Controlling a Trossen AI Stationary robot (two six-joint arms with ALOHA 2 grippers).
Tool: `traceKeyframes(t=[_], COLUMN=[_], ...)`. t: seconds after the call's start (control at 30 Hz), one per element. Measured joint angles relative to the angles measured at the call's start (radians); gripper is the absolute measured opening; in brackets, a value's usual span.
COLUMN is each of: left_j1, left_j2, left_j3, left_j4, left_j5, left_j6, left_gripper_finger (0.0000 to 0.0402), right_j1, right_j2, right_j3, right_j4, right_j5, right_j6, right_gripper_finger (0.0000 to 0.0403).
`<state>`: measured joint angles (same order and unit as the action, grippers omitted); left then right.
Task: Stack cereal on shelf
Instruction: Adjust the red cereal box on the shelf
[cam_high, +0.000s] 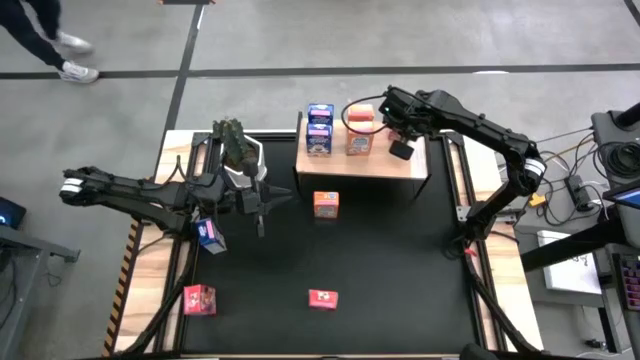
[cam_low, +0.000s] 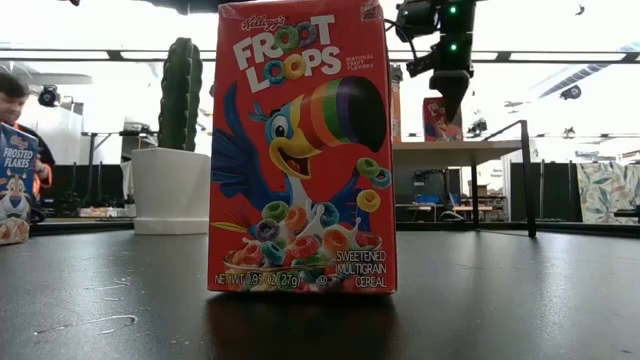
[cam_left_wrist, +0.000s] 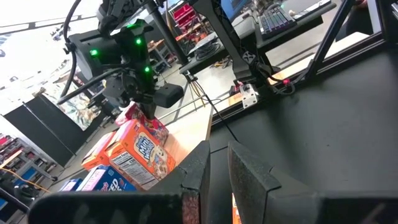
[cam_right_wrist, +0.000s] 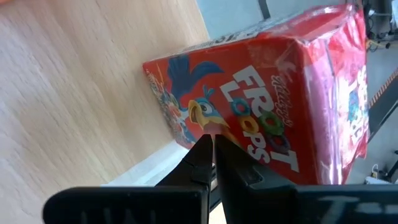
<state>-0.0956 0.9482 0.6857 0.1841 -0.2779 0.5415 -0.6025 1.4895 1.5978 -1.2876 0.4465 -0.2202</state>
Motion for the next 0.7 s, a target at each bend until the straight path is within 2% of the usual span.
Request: traceKeyframes(t=[0.4,0.6,0.7], left_j1=[0.000,0.000,0.000], left_j2=[0.000,0.000,0.000], left_j3=[0.000,0.000,0.000], left_j4=[0.000,-0.001,-0.002], left_j5=[0.000,0.000,0.000], left_j6=[0.000,0.000,0.000], left_gripper_finger=[0.0041,0.0041,0.0041], right_j1=[0.029,0.044,0.030], right_j2=[-0.035,-0.099,-0.136], right_j3=[0.003,0.003,0.003], right_j4=[-0.086,-0.174,-0.169], right_j5=[-0.005,-0.096,-0.108], right_j6=[0.064,0.160,0.184], right_gripper_finger=[0.0009,0.0009,0.0009])
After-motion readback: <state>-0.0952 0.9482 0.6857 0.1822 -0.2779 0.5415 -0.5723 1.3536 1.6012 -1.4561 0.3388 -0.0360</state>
